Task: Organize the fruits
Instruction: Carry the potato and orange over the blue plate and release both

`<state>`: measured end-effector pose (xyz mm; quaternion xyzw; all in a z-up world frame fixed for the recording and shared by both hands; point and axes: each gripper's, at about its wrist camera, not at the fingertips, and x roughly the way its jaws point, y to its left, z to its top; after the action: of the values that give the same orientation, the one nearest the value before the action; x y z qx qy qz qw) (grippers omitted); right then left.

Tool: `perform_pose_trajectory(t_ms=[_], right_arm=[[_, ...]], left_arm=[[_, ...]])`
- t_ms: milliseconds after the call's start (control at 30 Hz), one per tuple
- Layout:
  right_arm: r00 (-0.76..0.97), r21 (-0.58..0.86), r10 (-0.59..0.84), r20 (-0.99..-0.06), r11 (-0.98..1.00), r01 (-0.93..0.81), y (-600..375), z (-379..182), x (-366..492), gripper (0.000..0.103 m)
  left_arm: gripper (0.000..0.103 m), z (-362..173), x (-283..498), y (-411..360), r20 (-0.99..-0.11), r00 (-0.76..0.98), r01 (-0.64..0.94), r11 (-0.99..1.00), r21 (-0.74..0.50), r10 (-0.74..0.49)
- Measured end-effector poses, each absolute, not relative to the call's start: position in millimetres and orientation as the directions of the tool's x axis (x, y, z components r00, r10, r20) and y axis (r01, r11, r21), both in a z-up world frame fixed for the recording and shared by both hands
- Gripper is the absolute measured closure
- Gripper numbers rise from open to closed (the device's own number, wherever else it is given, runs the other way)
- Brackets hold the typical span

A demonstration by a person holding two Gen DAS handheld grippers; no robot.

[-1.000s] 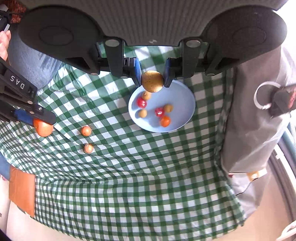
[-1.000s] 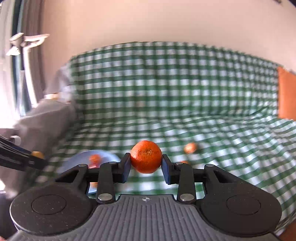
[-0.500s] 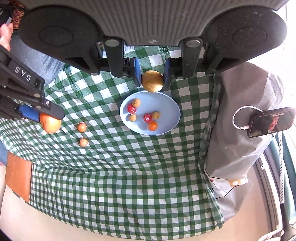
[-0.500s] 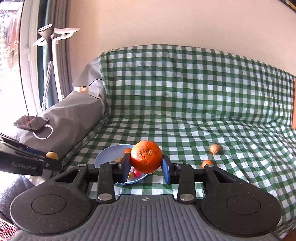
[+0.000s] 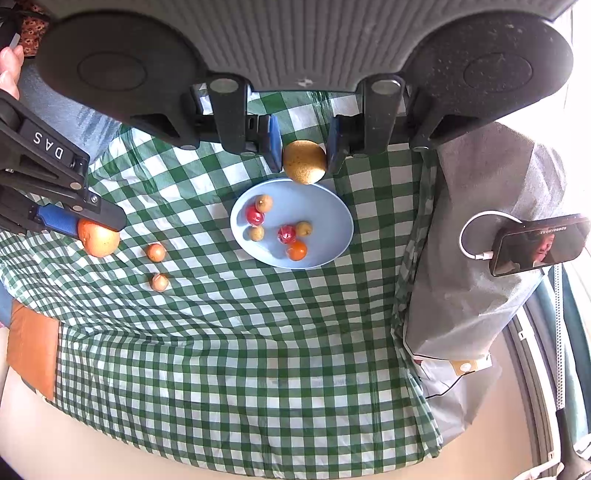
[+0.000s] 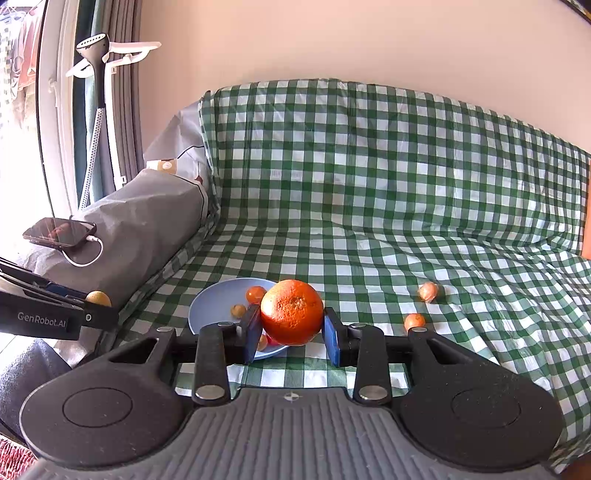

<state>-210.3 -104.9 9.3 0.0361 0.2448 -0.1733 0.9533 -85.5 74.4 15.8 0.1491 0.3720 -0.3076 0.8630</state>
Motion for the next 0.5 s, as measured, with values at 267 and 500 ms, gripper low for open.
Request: perform_pose_trajectory(t_ms=[267,500], right_arm=[[0.798,-0.028,-0.311,-0.517,0.937,0.347,-113,0,-193,0.066],[0.783,-0.036,-0.279,-0.555,0.949,0.312,-117,-14,-158,0.066]], left_arm=[[0.075,10,-58,66,-0.742,0.541,0.616,0.788,0.028,-0.396],[0.075,-3,-17,47,-0.762,0.522,0.592,0.806,0.002,-0.382]])
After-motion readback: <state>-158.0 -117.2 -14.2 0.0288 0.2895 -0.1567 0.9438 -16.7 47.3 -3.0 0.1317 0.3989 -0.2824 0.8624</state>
